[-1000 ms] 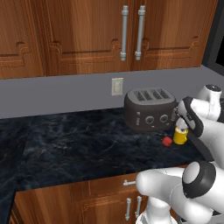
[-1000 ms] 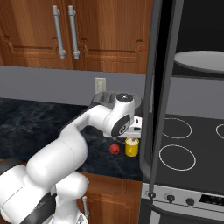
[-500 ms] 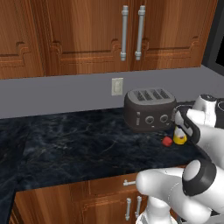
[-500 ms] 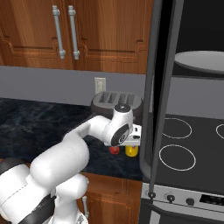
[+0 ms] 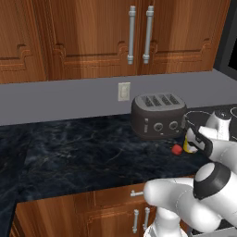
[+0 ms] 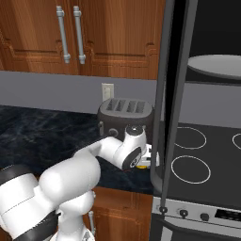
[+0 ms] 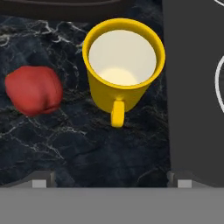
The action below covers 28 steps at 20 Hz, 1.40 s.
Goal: Pick the mug from the counter and place it inside the microwave. Then close the microwave.
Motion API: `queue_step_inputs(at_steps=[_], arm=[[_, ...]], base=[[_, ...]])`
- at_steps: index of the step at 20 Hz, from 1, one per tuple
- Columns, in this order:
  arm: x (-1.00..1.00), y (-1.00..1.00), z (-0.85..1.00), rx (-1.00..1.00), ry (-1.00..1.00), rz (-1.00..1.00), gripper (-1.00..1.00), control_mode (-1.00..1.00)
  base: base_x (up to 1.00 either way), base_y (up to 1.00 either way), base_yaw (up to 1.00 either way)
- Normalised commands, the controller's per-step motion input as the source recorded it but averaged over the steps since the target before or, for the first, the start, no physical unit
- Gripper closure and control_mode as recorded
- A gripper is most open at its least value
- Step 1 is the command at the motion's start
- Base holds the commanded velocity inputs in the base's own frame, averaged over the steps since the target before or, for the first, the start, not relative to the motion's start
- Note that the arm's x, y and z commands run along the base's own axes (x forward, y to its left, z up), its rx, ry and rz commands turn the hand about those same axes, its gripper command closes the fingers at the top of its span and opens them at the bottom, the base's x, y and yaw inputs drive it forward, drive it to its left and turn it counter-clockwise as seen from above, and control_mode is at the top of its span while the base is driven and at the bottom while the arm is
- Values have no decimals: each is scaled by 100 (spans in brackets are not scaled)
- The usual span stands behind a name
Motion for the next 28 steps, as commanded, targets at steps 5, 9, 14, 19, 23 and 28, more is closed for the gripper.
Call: queue_step_inputs(at_steps=[5, 9, 14, 19, 23, 28], arm=[[2, -7, -2, 0, -7, -9, -100, -100], [0, 0, 10, 0, -2, -5, -100, -100], [11, 0, 20, 0, 0, -1, -100, -100], [20, 0, 16, 0, 0, 0, -100, -100], [17, 0, 2, 0, 0, 6, -100, -100], [5, 0, 0, 0, 0, 9, -100, -100]], base=[[0, 0, 0], [0, 0, 0], [0, 0, 0], [0, 0, 0], [0, 0, 0], [0, 0, 0]])
